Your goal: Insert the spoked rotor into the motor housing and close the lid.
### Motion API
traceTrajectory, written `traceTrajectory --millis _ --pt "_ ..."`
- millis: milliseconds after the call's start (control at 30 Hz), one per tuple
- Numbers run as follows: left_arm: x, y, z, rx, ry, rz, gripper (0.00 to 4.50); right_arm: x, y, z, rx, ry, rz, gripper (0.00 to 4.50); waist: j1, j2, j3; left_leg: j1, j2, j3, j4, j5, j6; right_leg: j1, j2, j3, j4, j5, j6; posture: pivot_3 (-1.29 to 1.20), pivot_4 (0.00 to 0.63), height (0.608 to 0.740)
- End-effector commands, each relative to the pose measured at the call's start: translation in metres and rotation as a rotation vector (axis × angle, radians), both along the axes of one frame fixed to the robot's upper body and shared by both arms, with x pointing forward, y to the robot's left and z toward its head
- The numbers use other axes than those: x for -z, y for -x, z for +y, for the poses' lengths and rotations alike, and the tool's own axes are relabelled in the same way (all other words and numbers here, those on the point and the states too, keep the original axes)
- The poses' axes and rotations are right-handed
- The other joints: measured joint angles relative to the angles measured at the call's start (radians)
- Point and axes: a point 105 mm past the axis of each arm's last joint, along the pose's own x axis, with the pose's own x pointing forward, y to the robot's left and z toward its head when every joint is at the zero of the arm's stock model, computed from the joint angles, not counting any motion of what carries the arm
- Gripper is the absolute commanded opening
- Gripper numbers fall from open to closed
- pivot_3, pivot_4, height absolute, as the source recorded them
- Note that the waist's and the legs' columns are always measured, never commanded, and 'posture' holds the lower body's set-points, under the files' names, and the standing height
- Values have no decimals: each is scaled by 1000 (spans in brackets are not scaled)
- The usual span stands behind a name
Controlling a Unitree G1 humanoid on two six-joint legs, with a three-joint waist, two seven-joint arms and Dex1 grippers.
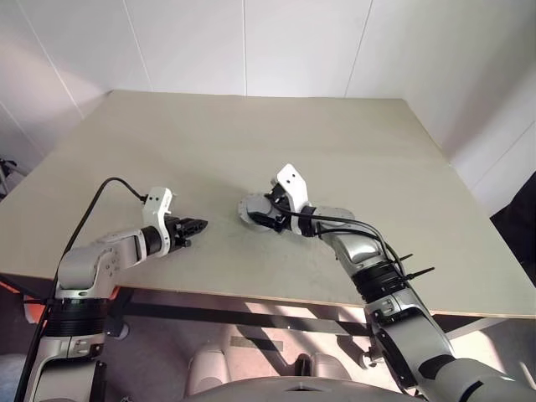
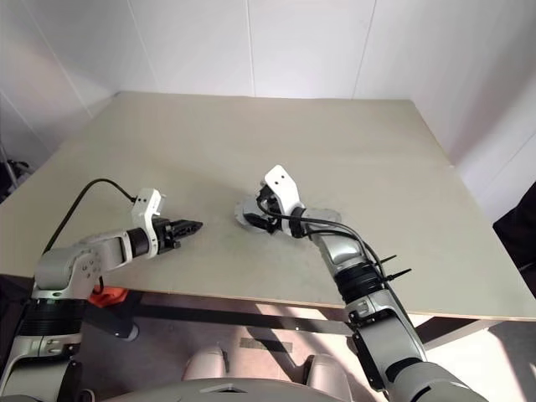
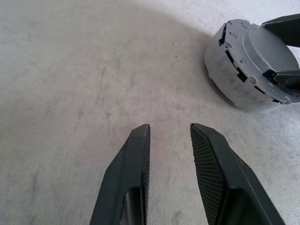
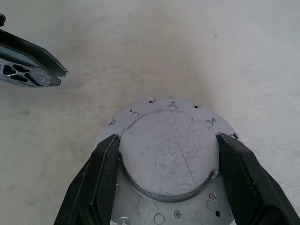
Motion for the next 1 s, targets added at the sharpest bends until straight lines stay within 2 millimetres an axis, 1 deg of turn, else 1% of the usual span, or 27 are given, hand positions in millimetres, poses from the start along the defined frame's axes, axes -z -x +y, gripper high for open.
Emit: traceTrajectory --millis 33,267,600,833,1000 --pt "-8 -3 -1 1 -2 -40 1446 -18 -5 2 -6 -16 -81 3152 0 0 0 0 0 0 0 0 0 0 0 0 0 0 0 0 0 740" --pt "-6 -1 -1 0 -2 -32 1446 -22 -6 1 -3 -34 -100 3152 0 0 0 -1 0 0 0 0 0 0 0 0 0 0 0 0 0 740" --pt "-5 0 0 -7 -2 -29 1446 -14 -2 -2 -23 -4 -80 3152 0 0 0 -1 0 0 0 0 1 0 0 0 -1 0 0 0 0 740" --pt "-6 -1 1 -10 -5 -30 1446 -14 -4 -2 -10 0 -85 3152 1 0 0 -1 0 0 0 0 1 0 0 0 -1 0 0 0 0 740" --pt "-6 -1 1 -9 -5 -29 1446 -9 -5 -5 1 31 -76 3152 1 0 0 -1 0 0 0 0 1 0 0 0 -1 0 0 0 0 740"
